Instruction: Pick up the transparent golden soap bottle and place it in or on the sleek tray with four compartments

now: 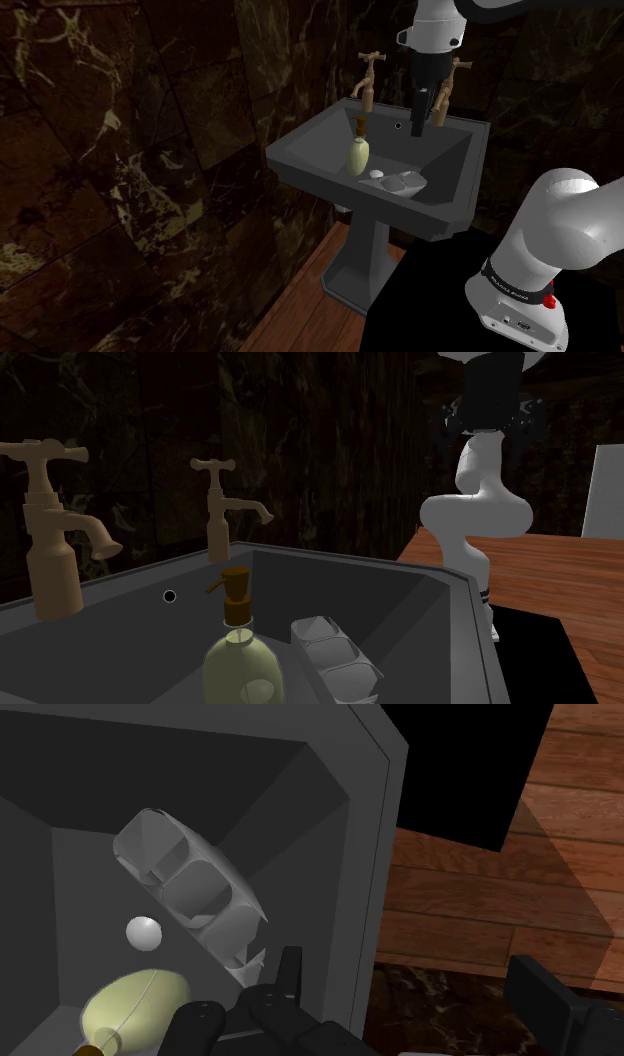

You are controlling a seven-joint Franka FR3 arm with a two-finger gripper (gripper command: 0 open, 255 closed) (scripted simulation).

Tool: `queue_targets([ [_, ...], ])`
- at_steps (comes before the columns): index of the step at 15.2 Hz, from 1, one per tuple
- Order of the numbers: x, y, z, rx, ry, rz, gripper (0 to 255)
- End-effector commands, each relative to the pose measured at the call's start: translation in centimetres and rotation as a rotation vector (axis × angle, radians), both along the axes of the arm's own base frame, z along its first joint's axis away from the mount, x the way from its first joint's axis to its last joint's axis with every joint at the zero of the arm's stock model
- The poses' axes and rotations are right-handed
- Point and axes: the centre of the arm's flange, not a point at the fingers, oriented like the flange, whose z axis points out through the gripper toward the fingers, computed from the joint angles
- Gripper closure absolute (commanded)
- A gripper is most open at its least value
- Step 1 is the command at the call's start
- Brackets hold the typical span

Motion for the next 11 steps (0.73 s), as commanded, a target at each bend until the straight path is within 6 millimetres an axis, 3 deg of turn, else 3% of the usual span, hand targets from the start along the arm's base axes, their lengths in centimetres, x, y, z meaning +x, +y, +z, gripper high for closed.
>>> queue_targets([
  [1, 0.0, 0.0, 0.0, 0.000, 0.000, 0.000, 0],
  [11, 8.9, -9.1, -4.0, 0.013, 0.010, 0.082, 0],
])
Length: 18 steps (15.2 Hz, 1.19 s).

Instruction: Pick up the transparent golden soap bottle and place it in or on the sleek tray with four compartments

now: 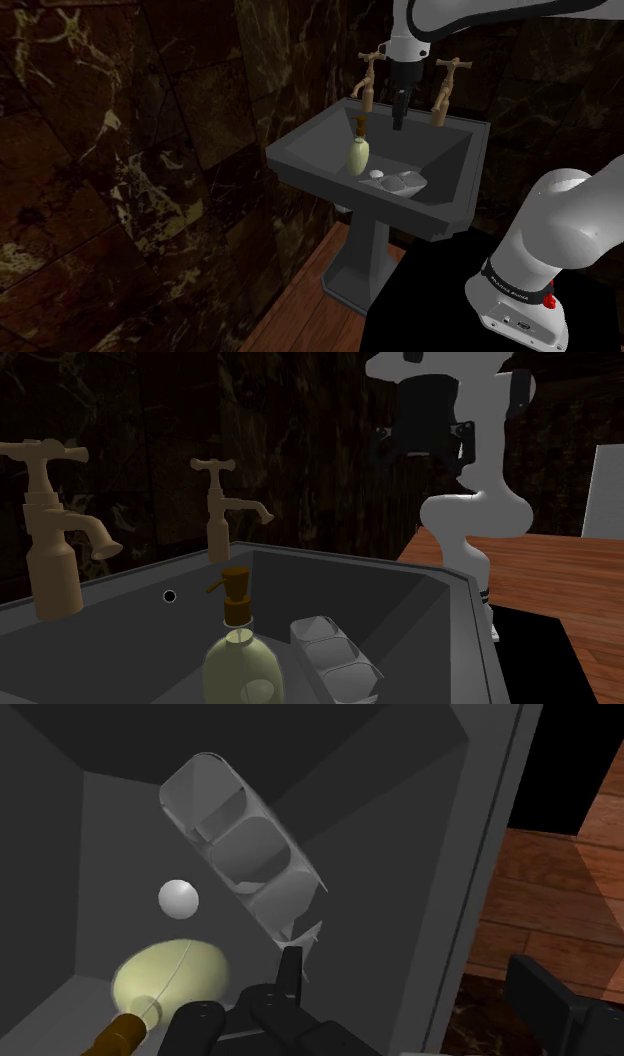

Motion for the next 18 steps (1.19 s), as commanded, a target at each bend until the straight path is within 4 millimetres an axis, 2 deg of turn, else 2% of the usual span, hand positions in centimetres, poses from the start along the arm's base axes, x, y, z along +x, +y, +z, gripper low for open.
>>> queue_targets([
  [1, 1.9, -1.9, -0.6, 0.002, 0.000, 0.018, 0],
  [18, 18.7, -15.4, -7.9, 0.024, 0.017, 0.157, 0],
])
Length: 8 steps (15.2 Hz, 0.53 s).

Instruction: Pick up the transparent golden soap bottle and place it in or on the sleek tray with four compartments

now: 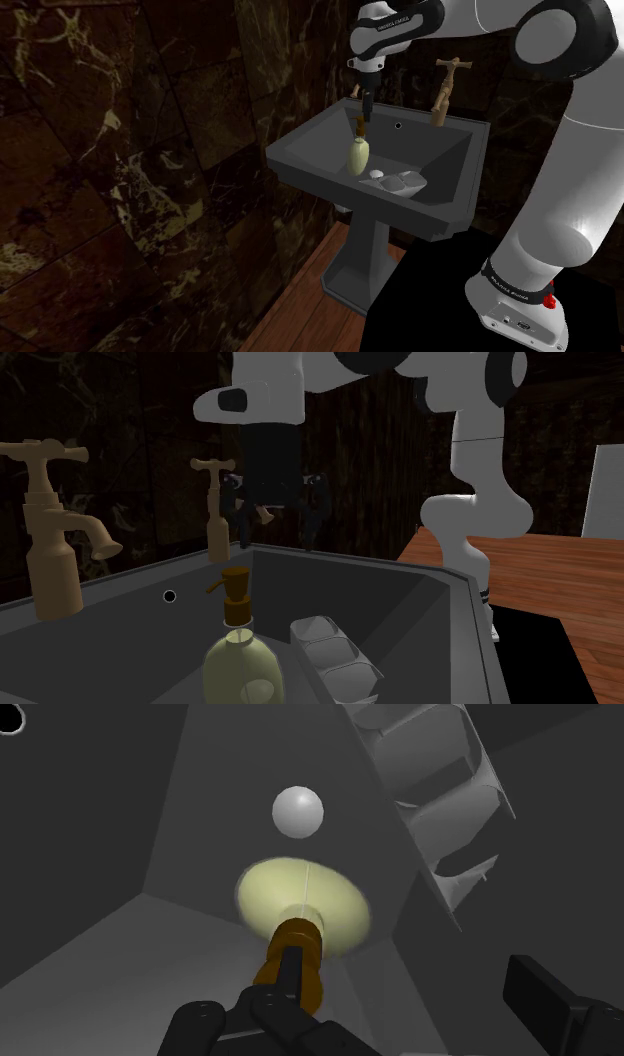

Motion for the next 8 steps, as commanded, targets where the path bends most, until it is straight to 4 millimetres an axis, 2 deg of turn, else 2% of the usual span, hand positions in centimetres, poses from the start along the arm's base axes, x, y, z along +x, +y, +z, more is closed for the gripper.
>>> queue_targets([
  [1, 2.1, -1.8, -0.8, 0.002, 0.002, 0.018, 0],
  [4, 4.7, -3.6, -2.0, 0.006, 0.004, 0.038, 0],
  [8, 4.6, -3.6, -4.1, 0.006, 0.004, 0.038, 0],
])
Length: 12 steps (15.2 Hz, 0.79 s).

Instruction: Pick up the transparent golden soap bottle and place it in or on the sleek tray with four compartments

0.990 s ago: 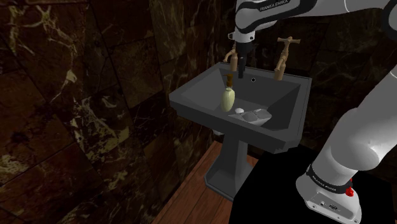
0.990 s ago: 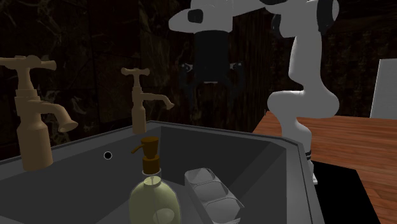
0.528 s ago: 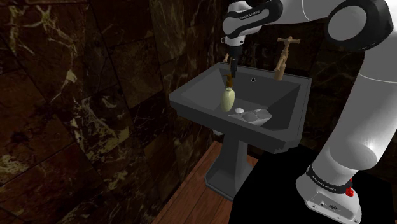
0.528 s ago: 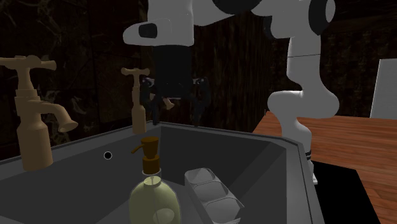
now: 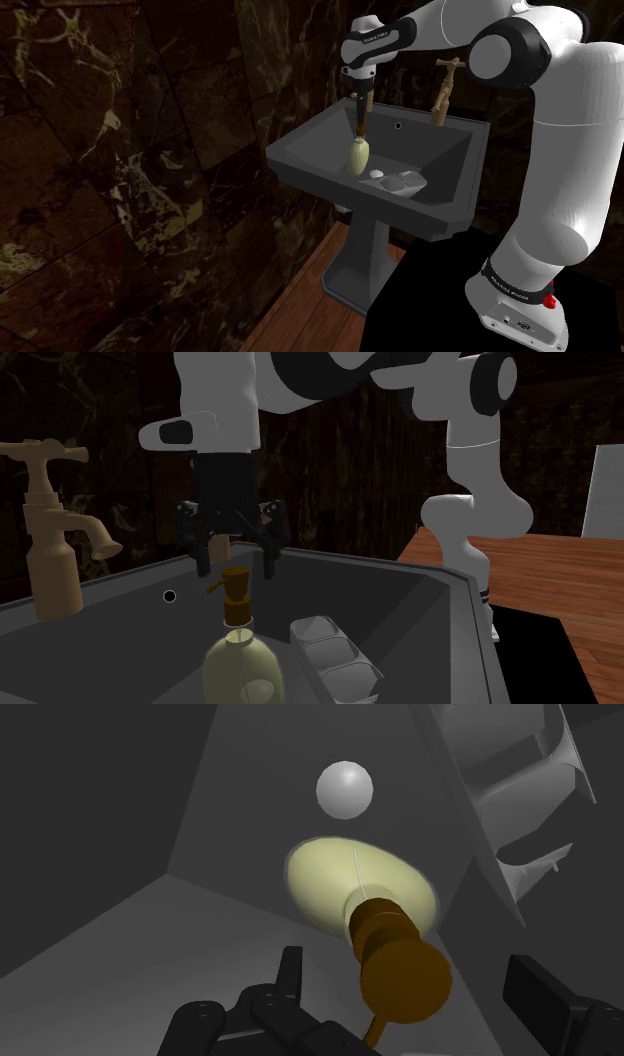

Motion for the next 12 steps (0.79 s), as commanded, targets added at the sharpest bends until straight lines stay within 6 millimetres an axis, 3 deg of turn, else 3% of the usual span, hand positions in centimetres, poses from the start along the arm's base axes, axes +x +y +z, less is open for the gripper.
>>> queue_targets([
  [1, 0.1, 0.0, -1.1, 0.000, 0.000, 0.001, 0],
  [4, 0.0, 0.0, -2.4, 0.000, 0.000, 0.001, 0],
  [11, 0.0, 0.0, -2.4, 0.000, 0.000, 0.001, 0],
  [12, 0.0, 0.0, -2.4, 0.000, 0.000, 0.001, 255],
])
